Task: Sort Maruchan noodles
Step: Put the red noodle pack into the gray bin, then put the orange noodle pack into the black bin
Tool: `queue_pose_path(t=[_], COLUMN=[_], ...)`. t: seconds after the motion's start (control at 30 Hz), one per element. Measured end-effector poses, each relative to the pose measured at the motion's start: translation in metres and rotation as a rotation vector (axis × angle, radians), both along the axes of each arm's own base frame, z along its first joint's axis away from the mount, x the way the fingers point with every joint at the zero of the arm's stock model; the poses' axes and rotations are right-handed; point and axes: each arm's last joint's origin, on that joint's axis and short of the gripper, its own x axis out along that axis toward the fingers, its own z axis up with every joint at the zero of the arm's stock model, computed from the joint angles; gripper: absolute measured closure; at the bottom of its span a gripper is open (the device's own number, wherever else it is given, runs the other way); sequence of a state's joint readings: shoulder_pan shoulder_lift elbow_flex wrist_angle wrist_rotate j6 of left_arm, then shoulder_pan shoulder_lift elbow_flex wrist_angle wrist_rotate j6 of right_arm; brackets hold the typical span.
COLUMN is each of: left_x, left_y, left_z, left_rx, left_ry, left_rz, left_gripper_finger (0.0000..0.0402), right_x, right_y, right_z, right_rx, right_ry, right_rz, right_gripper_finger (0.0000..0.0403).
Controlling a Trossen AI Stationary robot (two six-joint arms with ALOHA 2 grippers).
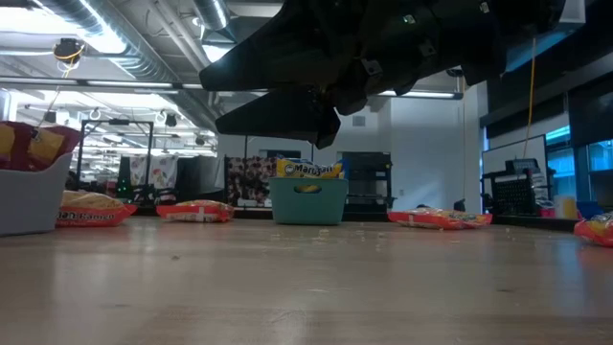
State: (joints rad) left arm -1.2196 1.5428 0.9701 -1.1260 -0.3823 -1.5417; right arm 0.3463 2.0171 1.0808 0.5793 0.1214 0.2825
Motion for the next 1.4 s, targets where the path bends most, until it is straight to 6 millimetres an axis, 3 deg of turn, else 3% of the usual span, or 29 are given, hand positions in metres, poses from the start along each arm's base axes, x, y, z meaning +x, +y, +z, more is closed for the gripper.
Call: queue_pose_path(t=[0.27, 0.43, 0.77, 0.93, 1.17, 1.4], left_x=[-0.002, -0.005, -0.011, -0.009, 0.007, 0.047], left_y=[0.003, 0.01, 0.029, 0.039, 0.045, 0.062], left_z=[0.003, 0.018, 0.053, 0.068, 0.078, 0.074], left_rx=[-0.027, -0.123, -0.289, -0.33, -0.208, -0.022], left_ry=[0.018, 0.054, -0.063, -0.275, -0.681, -0.654], left_rz=[0.044, 0.064, 0.098, 0.129, 0.147, 0.179], left_gripper_finger=[0.0221, 0.0212, 0.0212, 0.0211, 0.0211, 0.0211], right_x=[0.0, 0.0, 0.0, 0.0, -0.012, -0.04], right_y=[0.0, 0.0, 0.0, 0.0, -0.011, -0.046], right_z=[0.0, -0.001, -0.001, 0.0, 0.025, 0.057], right_rx=[-0.001, -0.001, -0.001, 0.0, -0.097, -0.192], right_ry=[0.003, 0.005, 0.005, 0.007, 0.085, 0.302], right_rz=[0.001, 0.001, 0.002, 0.015, -0.032, -0.126], right_gripper_finger=[0.0139, 0.0139, 0.0139, 0.0139, 0.0139, 0.0139])
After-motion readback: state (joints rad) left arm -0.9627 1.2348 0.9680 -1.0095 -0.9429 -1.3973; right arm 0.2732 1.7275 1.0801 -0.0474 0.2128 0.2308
